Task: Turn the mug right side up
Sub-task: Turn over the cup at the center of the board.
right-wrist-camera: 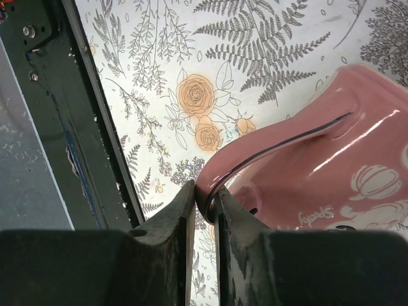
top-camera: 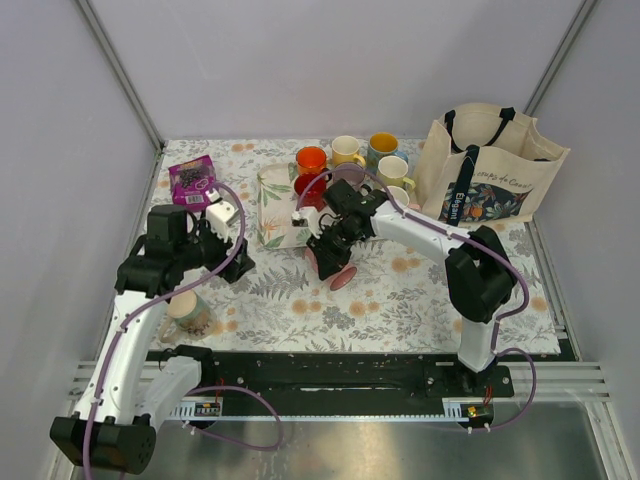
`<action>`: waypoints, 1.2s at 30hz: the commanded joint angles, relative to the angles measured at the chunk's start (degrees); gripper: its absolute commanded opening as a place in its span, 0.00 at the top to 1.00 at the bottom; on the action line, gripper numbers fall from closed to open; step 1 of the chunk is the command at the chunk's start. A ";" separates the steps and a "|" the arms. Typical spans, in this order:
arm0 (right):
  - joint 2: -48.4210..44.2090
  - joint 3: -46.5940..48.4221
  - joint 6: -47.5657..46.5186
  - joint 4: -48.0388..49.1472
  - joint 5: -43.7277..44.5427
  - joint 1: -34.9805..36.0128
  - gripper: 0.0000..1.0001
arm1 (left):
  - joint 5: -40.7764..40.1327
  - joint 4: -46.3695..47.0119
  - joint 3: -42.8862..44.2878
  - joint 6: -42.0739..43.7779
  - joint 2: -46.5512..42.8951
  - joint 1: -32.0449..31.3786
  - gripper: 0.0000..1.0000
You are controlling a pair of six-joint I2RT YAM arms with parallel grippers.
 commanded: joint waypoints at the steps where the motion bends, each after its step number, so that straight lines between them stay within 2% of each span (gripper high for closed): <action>1: -1.79 2.75 2.68 1.66 -1.14 -1.45 1.00 | -0.44 2.11 -1.28 0.72 -2.16 -1.49 0.23; 3: -1.97 2.93 6.10 2.01 -4.03 -2.16 1.00 | -1.75 4.04 -2.51 1.86 -3.48 -3.07 0.22; 8: -2.15 2.66 21.99 8.24 -13.08 -2.95 1.00 | -4.83 8.96 -5.14 5.03 -5.94 -8.95 0.20; 11: -0.39 5.38 30.44 12.63 -15.38 -3.21 1.00 | -8.69 11.86 -6.46 4.43 -6.56 -14.48 0.20; 14: 1.72 6.62 40.79 20.36 -17.58 -4.09 1.00 | -15.98 15.12 -6.99 1.87 -6.13 -21.60 0.20; 17: 2.51 3.21 55.90 35.00 -19.07 -5.06 1.00 | -21.69 17.06 -6.99 -0.58 -3.84 -26.27 0.21; 21: 4.27 -1.81 74.36 56.28 -20.74 -5.23 1.00 | -28.11 18.02 -7.70 -2.70 0.37 -28.13 0.21; 23: 4.62 -4.62 80.54 64.91 -20.13 -5.23 1.00 | -30.40 19.25 -8.48 -3.23 1.69 -28.39 0.21; 30: 6.12 -9.37 90.05 77.85 -19.78 -5.41 1.00 | -36.29 27.50 -13.93 -2.70 3.81 -30.24 0.21; 36: 6.21 -10.70 91.46 79.53 -20.04 -5.94 1.00 | -38.84 38.03 -18.32 -0.07 7.23 -30.67 0.21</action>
